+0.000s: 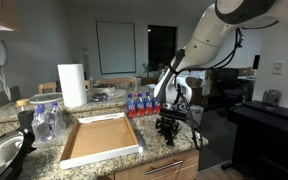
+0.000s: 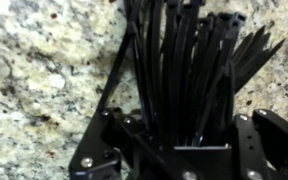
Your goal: Pick up the black objects from the counter and put them on the box cover
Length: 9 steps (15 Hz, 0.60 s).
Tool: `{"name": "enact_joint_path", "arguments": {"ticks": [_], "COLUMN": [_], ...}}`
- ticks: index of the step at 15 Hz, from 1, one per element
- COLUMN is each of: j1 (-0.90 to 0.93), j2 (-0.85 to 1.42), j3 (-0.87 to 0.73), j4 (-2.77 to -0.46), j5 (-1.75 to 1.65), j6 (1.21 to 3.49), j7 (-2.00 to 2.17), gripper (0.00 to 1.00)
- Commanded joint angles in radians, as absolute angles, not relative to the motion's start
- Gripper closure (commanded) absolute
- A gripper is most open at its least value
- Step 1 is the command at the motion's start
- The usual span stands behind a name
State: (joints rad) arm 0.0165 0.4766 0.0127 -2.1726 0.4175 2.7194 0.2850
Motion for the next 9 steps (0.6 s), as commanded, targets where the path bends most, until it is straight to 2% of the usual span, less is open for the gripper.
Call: {"name": "enact_joint_path", "arguments": {"ticks": [1, 9], "j1": [0.029, 0.064], "j2": [0.445, 0.404], "j3": [0.002, -0.003], "j4": [-2.181, -2.188], "j5": [0.383, 0.348], "j6": [2.726, 2.789], "j7": [0.317, 0.330], "gripper": [0.91, 0.92]}}
